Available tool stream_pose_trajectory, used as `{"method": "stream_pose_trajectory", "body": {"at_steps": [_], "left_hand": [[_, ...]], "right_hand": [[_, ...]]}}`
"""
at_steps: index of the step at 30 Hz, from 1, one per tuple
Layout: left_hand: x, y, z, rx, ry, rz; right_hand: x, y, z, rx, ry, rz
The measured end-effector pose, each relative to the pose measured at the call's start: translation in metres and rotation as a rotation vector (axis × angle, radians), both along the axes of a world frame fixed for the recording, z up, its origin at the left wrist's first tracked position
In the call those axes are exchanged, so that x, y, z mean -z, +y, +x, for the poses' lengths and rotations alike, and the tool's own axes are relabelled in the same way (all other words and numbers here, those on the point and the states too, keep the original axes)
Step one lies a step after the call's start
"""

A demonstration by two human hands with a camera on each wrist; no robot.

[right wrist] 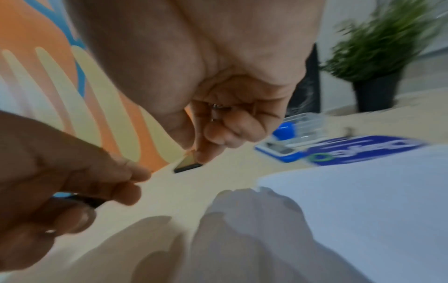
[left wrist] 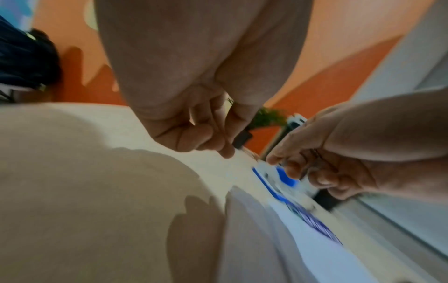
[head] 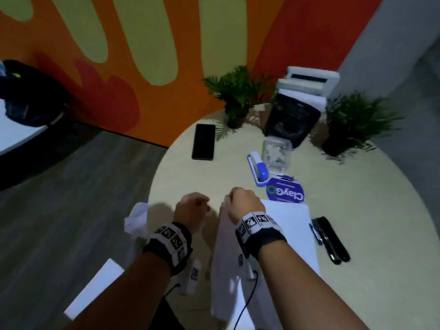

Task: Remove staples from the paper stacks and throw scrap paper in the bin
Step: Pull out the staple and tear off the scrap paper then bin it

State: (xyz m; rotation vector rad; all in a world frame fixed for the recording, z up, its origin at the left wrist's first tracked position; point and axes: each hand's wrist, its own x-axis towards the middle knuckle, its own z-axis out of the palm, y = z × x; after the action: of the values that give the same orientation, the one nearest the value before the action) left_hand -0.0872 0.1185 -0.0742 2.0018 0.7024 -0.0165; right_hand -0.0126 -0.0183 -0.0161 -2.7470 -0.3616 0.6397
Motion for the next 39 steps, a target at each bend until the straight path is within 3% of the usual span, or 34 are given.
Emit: {"method": "stream_pose_trajectory", "body": {"at_steps": [4, 7, 10, 14, 19, 23, 26, 30, 33, 36, 39], "left_hand": [[0.017, -0.087, 0.000, 0.170, 0.188, 0.015], [0.011, -0.129, 0.002, 0.163, 0.255, -0.020], [0.009, -0.156, 0.007, 0.119, 0.334, -0.040], [0.009, -0.173, 0.003, 0.010, 0.359, 0.022], [0.001, -0.178, -0.006, 0.082, 0.348, 0.194], [-0.004, -0.166, -0.016, 0.078, 0.465, 0.443], [-0.004, -0.156, -0.018, 0.058, 0.560, 0.433], [-0.010, -0.157, -0.008, 0.050, 0.492, 0.361], [-0.008, -0.157, -0.009, -0.047, 0.404, 0.237], [-0.010, -0.150, -0.009, -0.161, 0.182, 0.024], [-0.022, -0.142, -0.009, -0.150, -0.042, -0.240]], "right_hand": [[0.017, -0.102, -0.002, 0.081, -0.081, -0.092], [0.043, -0.151, -0.011, 0.090, 0.057, -0.207], [0.067, -0.181, -0.021, -0.040, 0.109, -0.232], [0.068, -0.195, -0.024, -0.087, 0.040, -0.183], [0.064, -0.213, -0.019, 0.052, 0.020, -0.089], [0.060, -0.226, -0.015, 0.010, 0.047, -0.131], [0.059, -0.224, -0.022, -0.074, -0.009, -0.177], [0.067, -0.218, -0.034, -0.114, 0.009, -0.134], [0.067, -0.215, -0.034, -0.089, 0.013, -0.086], [0.063, -0.213, -0.028, 0.023, 0.021, 0.039], [0.052, -0.217, -0.018, 0.155, -0.035, 0.258]]}}
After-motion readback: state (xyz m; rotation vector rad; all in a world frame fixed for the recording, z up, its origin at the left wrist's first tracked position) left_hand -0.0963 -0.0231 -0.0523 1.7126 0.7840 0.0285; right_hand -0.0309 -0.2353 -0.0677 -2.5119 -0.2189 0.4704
